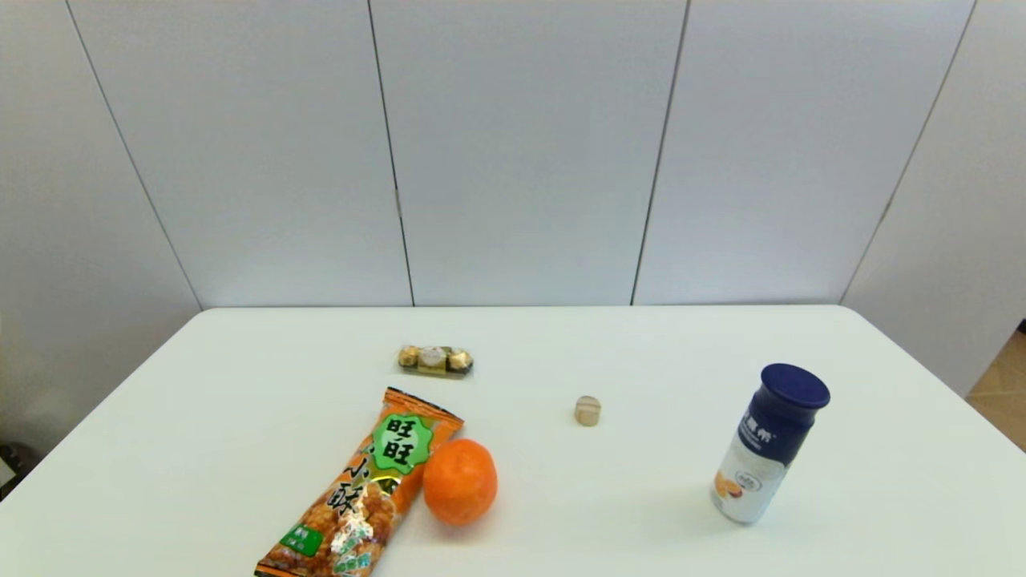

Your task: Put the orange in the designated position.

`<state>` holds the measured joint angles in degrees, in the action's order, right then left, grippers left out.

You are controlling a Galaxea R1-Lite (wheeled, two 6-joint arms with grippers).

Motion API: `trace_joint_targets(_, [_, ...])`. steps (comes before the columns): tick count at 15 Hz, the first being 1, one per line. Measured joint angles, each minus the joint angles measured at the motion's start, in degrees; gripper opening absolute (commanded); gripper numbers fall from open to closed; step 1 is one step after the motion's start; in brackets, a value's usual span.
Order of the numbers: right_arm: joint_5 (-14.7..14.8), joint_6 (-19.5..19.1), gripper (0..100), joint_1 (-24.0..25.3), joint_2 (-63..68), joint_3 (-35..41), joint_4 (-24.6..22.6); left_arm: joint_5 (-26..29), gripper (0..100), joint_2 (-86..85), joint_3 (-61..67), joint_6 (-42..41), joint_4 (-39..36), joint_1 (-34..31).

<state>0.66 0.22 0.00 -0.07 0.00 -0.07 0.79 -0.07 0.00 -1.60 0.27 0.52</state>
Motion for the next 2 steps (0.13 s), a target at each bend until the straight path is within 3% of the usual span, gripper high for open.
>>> trace_joint_targets(2, [0.05, 0.24, 100, 0.0, 0.0, 0.0, 0.07, 0.0, 100, 0.0, 0.0, 0.0, 0.0, 0.0])
